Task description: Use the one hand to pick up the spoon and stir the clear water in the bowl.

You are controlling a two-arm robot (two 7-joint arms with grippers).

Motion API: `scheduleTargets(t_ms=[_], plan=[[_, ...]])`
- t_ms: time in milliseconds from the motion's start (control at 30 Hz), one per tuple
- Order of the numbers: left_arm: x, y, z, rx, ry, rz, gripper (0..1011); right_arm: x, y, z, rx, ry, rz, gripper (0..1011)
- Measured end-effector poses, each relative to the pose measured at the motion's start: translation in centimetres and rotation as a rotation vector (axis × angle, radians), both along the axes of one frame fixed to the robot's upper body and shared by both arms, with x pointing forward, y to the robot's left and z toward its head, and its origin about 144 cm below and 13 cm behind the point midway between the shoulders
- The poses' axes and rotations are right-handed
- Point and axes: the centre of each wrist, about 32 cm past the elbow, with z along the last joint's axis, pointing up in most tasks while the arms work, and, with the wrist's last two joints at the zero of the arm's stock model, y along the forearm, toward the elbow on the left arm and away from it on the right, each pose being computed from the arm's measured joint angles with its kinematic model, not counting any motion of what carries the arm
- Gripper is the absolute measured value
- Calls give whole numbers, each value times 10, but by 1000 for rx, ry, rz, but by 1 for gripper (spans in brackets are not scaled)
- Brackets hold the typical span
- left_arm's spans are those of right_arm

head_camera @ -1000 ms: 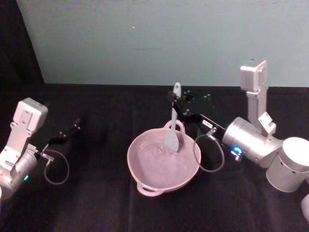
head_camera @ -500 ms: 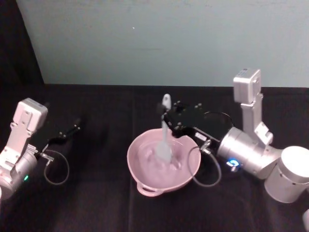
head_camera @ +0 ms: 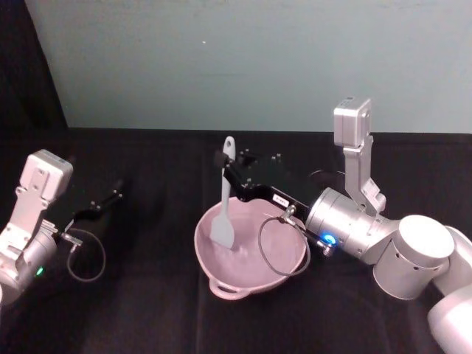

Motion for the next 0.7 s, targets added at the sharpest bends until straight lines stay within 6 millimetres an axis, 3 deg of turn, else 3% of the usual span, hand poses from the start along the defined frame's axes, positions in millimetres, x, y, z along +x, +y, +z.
scheduleTargets(t_ms=[300,467,700], plan=[[0,0,0,0,0,0,1005,11,-23,2,-17,-15,-95,121],[0,0,0,0,0,0,1005,9,-41,6,-44,-36,-148,121],[0,0,0,0,0,0,1005,1,-47,7,-70,-42,-147,121]])
